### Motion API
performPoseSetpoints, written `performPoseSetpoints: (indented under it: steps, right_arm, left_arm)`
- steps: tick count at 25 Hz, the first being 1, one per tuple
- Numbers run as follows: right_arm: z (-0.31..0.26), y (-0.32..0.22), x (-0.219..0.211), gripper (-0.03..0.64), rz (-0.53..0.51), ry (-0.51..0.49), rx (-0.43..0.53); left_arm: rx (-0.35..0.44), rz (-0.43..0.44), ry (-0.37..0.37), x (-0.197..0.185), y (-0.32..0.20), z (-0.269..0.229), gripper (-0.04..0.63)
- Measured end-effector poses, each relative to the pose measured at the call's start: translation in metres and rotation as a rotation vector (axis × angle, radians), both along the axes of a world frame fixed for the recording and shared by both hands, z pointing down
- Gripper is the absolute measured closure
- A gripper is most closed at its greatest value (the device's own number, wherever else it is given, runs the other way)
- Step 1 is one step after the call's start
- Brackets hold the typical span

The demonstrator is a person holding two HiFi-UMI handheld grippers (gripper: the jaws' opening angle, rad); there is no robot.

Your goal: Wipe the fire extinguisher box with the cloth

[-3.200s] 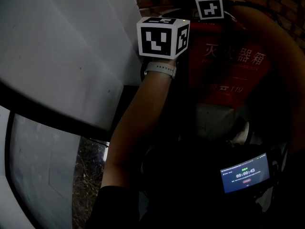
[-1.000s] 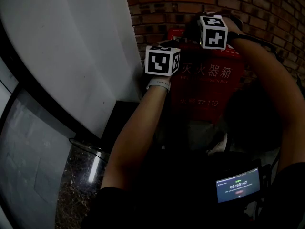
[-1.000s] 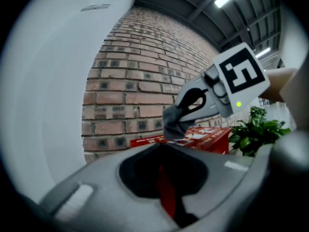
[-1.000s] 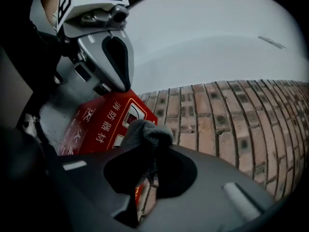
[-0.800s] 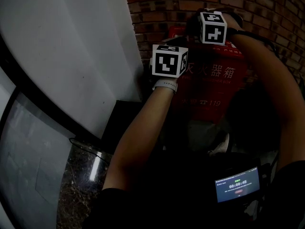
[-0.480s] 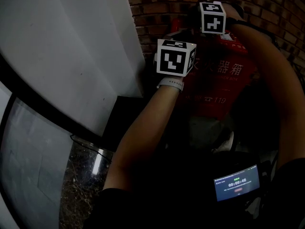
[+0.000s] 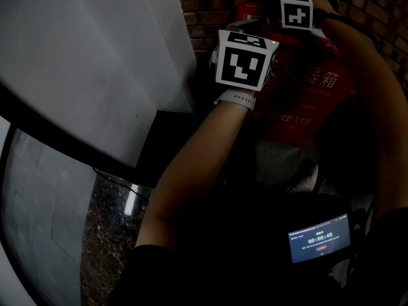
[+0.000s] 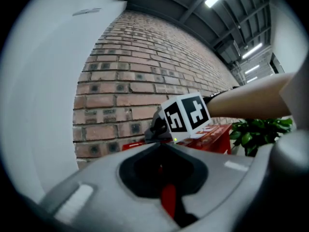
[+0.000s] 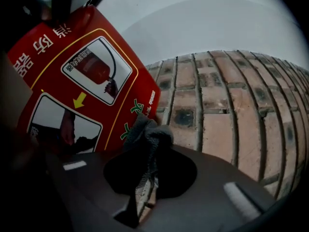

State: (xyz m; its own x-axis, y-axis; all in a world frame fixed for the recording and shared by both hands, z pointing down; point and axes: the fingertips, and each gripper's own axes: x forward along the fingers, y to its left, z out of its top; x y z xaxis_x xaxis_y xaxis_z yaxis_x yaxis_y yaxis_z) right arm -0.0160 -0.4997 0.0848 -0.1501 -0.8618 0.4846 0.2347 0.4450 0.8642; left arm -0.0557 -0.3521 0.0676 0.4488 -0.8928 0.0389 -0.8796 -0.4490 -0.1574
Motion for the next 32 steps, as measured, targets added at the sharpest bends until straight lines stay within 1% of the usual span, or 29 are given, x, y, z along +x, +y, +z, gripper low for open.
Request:
performPoseSetpoints:
  steps: [5,10,14,17,21,27,32]
  right_arm:
    - [0.003,0.009,-0.004,0.586,-0.016,-0.019,-0.014]
    - [0.006,0.032,-0.008,0.586,-0.036,-0.024,-0.036]
    - [0.006,0.055,-0.010,0.586,-0.056,-0.014,-0.037]
    - [0.008,0.073,-0.012,0.586,-0.063,-0.022,-0.054]
    - [0.008,0.093,-0.013,0.588,-0.074,-0.033,-0.062]
    - [0.009,0.120,-0.013,0.588,-0.097,-0.040,-0.076]
    - [0.007,0.143,-0.013,0.586,-0.115,-0.042,-0.098]
  left_arm:
    - [-0.004,-0.002,-0.006,0.000,-0.003,0.002,0.592]
    - [-0.014,0.006,-0.024,0.002,-0.002,0.003,0.592]
    - [-0.045,0.046,0.006,0.010,0.002,0.004,0.592]
    - [-0.056,0.031,0.011,0.006,0.003,0.004,0.592]
    - [-0.075,0.052,0.035,0.011,0.002,0.006,0.594]
    - [-0.103,0.051,0.057,0.010,0.001,0.006,0.594]
    - [-0.108,0.041,0.076,0.010,0.000,0.004,0.594]
